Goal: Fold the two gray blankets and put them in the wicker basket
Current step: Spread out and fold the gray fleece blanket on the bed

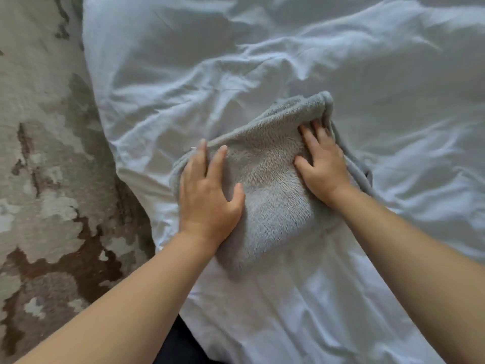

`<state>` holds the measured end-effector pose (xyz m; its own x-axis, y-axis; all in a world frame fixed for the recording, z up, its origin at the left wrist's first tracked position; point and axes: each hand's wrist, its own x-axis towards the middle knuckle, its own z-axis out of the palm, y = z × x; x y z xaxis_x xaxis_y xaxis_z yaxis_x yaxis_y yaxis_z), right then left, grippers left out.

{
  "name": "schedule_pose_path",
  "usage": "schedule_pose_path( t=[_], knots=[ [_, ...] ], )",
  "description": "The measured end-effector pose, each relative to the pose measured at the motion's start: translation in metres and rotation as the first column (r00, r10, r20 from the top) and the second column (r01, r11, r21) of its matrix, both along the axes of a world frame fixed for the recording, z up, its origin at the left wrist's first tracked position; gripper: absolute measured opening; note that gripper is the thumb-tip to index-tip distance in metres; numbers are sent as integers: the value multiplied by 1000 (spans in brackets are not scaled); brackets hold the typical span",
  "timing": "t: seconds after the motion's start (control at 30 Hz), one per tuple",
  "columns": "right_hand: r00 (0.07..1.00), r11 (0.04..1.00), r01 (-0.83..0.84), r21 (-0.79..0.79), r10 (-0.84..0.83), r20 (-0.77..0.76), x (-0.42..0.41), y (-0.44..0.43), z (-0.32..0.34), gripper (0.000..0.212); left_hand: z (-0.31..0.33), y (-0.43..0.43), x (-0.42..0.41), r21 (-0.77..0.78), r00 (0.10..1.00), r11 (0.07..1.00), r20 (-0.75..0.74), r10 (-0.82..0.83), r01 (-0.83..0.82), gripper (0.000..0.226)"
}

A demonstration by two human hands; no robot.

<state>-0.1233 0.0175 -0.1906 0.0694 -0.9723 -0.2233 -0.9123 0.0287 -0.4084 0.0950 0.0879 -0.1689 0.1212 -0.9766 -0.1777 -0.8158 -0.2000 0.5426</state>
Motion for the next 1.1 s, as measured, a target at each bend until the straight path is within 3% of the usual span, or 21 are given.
schedule_pose_path(
  t=[0.1, 0.13, 0.2, 0.27, 0.33, 0.37, 0.47, 0.53, 0.57, 0.63, 0.7, 0.77, 0.83, 0.9, 1.0, 1.1],
  knots=[
    [908, 937, 349, -26, -331, 255, -13, -13, 31, 74, 25, 12, 8, 141, 906, 909, -110, 408, -392, 72],
    [843, 890, 454, 50, -447, 299, -17, -16, 37, 79, 29, 15, 9, 212, 856, 862, -152, 495, -461, 73],
    [704, 787, 543, 293, -617, 352, -23, -20, 44, 82, 34, 18, 7, 296, 805, 819, -206, 557, -491, 71],
    [683, 765, 513, 388, -638, 354, -25, -22, 48, 56, 37, 13, 6, 258, 821, 851, -244, 516, -458, 64],
    [723, 789, 507, 349, -609, 326, -27, -22, 52, 29, 36, 5, 6, 190, 842, 898, -313, 439, -397, 52],
    [747, 795, 519, 312, -600, 286, -29, -21, 53, 27, 36, 1, 7, 173, 854, 916, -333, 399, -361, 48],
    [815, 815, 540, 211, -569, 108, -27, -21, 52, 42, 35, -14, 12, 176, 869, 913, -283, 405, -368, 50],
    [872, 875, 484, 26, -480, -93, -18, -18, 53, 59, 41, -15, 6, 75, 897, 908, -142, 419, -412, 54],
    [910, 921, 369, -122, -385, -156, -9, -13, 54, 64, 47, -12, -1, -27, 923, 925, -78, 376, -379, 55],
    [978, 941, -35, -335, -37, -205, 14, -5, 56, 60, 52, -4, -22, -205, 978, 958, 12, 206, -199, 53],
    [884, 848, -448, -283, 372, -285, 32, 0, 48, 55, 45, 6, -39, -143, 992, 990, 126, 11, 7, 57],
    [782, 802, -590, -92, 539, -312, 38, -6, 34, 55, 22, 13, -40, 62, 974, 995, 207, -95, 84, 64],
    [762, 811, -585, 18, 557, -331, 34, -24, 17, 60, -9, 15, -31, 95, 962, 992, 254, -102, 80, 66],
    [781, 835, -550, 20, 523, -342, 26, -38, -1, 67, -25, 12, -24, 62, 963, 994, 248, -101, 88, 68],
    [881, 902, -420, -100, 379, -285, 15, -39, -23, 70, -44, 10, -31, 7, 968, 994, 224, -112, 113, 69],
    [916, 876, -377, -302, 305, -261, 12, -33, -52, 66, -68, 10, -37, -77, 974, 995, 221, -50, 69, 70]
  ],
)
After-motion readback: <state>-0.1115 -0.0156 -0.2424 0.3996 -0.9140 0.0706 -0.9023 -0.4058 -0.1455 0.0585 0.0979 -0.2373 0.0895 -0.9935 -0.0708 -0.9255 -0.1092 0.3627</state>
